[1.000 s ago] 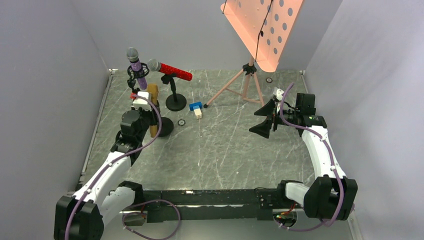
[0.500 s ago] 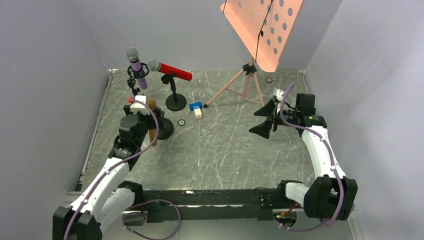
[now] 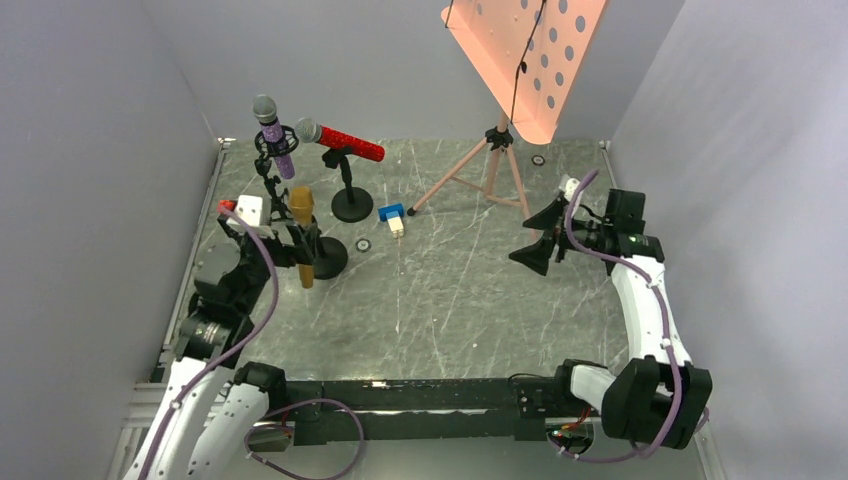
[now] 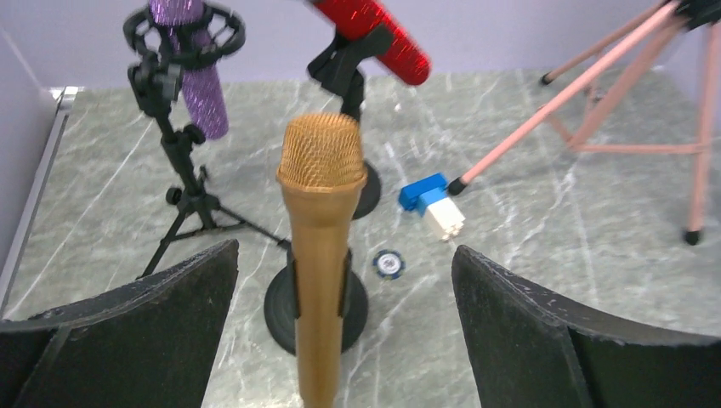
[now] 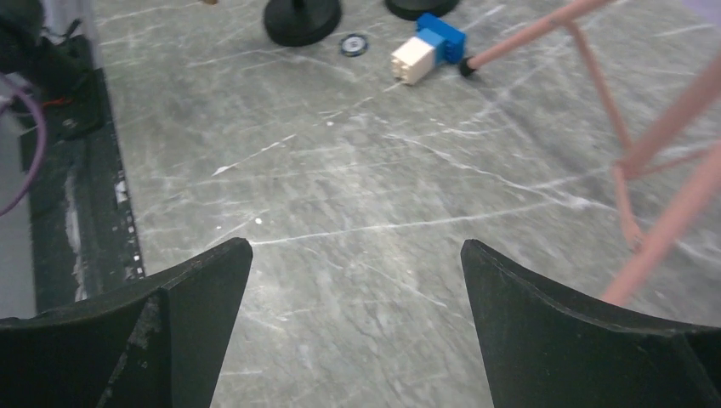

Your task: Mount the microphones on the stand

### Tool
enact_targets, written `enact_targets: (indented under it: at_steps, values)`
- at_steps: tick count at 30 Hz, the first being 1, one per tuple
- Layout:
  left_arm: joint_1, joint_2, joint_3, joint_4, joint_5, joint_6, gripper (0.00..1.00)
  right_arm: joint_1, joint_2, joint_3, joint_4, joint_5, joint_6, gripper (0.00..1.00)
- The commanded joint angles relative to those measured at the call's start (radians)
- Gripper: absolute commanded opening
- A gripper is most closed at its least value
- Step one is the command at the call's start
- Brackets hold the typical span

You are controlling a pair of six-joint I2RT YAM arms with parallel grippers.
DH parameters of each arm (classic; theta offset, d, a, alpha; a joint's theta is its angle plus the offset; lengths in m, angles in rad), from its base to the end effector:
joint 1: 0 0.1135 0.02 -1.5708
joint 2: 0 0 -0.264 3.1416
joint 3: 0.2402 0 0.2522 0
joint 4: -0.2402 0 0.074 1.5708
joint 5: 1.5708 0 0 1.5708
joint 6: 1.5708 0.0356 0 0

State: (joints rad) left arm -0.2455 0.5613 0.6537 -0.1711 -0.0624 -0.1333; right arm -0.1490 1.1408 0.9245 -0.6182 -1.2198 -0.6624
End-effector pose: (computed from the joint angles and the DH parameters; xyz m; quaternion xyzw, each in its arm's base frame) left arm 0.1403 -0.0329 0.3278 0.0200 0.7341 -0.1052 0.6706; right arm 0.2225 0.0004 0.2956 -0.3935 0.6874 0.3746 0.4820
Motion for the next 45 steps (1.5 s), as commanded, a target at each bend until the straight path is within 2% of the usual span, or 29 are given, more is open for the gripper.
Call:
enact_targets:
  at_steps: [1, 2, 4, 6, 10, 12, 14, 16, 22, 26, 38, 45]
  values:
    - [0.027, -0.063, 0.158, -0.188, 0.139, -0.105, 0.99, -0.113, -0.077, 0.008, 0.067, -0.022, 0.051, 1.0]
    - [0.051, -0.091, 0.191, -0.192, 0.183, -0.183, 0.99, -0.151, -0.098, -0.003, 0.166, -0.017, 0.142, 1.0]
    - [0.074, -0.149, 0.244, -0.141, 0.293, -0.264, 0.99, -0.204, -0.155, -0.042, 0.364, 0.104, 0.43, 1.0]
    - [0.075, -0.153, 0.323, -0.184, 0.268, -0.246, 0.99, -0.231, -0.204, -0.049, 0.425, 0.248, 0.533, 1.0]
    - [0.075, -0.037, 0.477, -0.425, 0.217, -0.139, 0.99, -0.244, -0.255, 0.048, 0.342, 0.5, 0.64, 1.0]
    - [0.075, -0.013, 0.488, -0.465, 0.26, -0.115, 0.99, -0.246, -0.26, 0.12, 0.27, 0.633, 0.709, 1.0]
    - [0.075, -0.031, 0.468, -0.459, 0.271, -0.111, 0.99, -0.247, -0.273, 0.178, 0.211, 0.866, 0.813, 1.0]
    - [0.075, -0.074, 0.437, -0.434, 0.266, -0.107, 0.99, -0.246, -0.295, 0.218, 0.172, 0.963, 0.841, 1.0]
    - [0.075, -0.156, 0.441, -0.462, 0.244, -0.084, 0.99, -0.247, -0.417, 0.196, 0.173, 0.907, 0.742, 1.0]
    - [0.075, -0.182, 0.439, -0.469, 0.232, -0.083, 0.99, -0.246, -0.507, 0.165, 0.21, 0.869, 0.745, 1.0]
    - [0.075, -0.229, 0.397, -0.468, 0.225, -0.082, 0.99, -0.246, -0.516, 0.121, 0.178, 0.915, 0.781, 1.0]
    - [0.075, -0.216, 0.38, -0.461, 0.225, -0.064, 0.99, -0.246, -0.528, 0.107, 0.179, 1.022, 0.791, 1.0]
